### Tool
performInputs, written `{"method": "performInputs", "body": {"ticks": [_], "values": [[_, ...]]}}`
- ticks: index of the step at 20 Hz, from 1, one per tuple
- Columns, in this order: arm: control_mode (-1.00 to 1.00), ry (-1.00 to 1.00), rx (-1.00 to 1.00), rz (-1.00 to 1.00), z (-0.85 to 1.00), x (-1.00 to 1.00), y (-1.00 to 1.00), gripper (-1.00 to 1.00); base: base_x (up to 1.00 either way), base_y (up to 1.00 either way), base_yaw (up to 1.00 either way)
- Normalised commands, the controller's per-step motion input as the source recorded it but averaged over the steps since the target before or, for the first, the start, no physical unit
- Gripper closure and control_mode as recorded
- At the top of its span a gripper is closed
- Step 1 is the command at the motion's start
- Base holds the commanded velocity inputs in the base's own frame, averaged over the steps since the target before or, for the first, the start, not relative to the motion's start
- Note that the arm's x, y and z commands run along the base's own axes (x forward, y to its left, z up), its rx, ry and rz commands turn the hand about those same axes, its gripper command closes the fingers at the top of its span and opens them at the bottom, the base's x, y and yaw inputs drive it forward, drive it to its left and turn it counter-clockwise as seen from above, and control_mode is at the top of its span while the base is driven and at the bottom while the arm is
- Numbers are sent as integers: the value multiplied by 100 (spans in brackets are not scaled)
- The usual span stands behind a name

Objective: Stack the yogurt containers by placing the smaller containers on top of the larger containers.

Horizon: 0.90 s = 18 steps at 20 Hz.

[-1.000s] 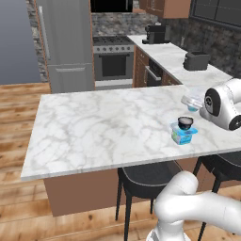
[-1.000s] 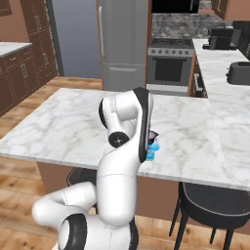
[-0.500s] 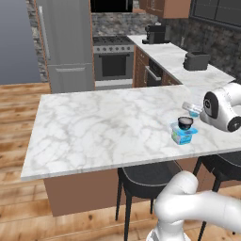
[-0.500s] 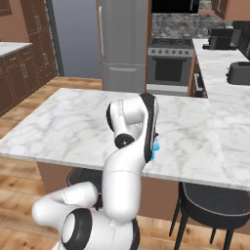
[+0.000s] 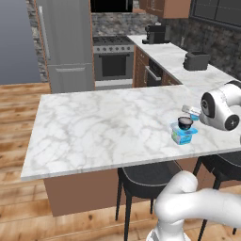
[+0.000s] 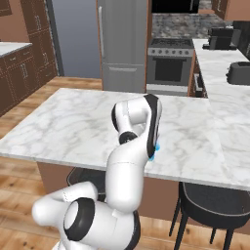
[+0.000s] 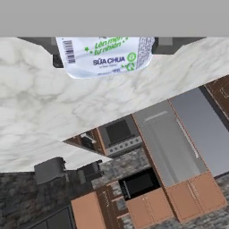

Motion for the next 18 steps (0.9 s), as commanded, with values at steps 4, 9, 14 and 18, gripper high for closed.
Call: {"method": "performInputs", "body": {"ticks": [4,9,14,18], "values": [[-100,25,0,0,35,0,-33,100,0,0,0],[-100,23,0,0,24,0,-21,100,0,0,0],[-100,20,0,0,23,0,-24,100,0,0,0],[-100,20,0,0,23,0,-32,100,0,0,0]]}}
